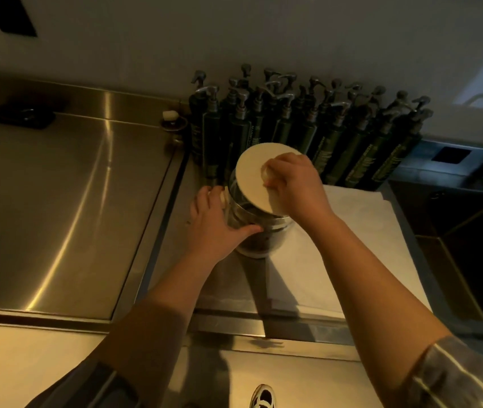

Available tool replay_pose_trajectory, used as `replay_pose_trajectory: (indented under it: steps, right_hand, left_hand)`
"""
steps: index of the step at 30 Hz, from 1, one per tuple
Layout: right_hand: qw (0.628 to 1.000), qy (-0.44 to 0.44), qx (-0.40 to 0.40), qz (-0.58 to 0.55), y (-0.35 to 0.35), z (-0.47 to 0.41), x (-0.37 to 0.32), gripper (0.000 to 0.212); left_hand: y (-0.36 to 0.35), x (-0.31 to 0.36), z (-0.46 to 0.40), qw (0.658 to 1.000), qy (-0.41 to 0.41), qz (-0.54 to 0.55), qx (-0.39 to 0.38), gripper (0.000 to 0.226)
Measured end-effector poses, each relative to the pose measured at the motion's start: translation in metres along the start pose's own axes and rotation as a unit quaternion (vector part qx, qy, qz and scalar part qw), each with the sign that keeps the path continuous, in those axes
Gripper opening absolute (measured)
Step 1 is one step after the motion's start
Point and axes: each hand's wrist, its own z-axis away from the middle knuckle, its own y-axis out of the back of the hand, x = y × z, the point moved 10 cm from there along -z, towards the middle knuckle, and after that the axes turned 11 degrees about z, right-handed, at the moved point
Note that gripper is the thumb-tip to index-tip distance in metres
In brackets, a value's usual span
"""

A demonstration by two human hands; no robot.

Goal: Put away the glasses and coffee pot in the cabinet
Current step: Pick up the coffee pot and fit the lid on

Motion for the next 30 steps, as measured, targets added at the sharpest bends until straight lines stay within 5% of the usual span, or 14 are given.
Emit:
replay_pose_trajectory:
  steps: [25, 30]
  right_hand:
    - [0.999, -0.004, -0.051, 0.000, -0.032, -0.005, -0.002, 0.040]
    - [0.977, -0.139, 0.036, -0.157, -0.019, 0.021, 0.044, 0.085]
  left_hand:
    - [-0.004, -0.003, 0.000, 1.000, 0.018, -0.004, -0.016, 0.119]
    - [-0.003, -0.003, -0.002, 1.000, 0.015, -0.005, -0.016, 0.121]
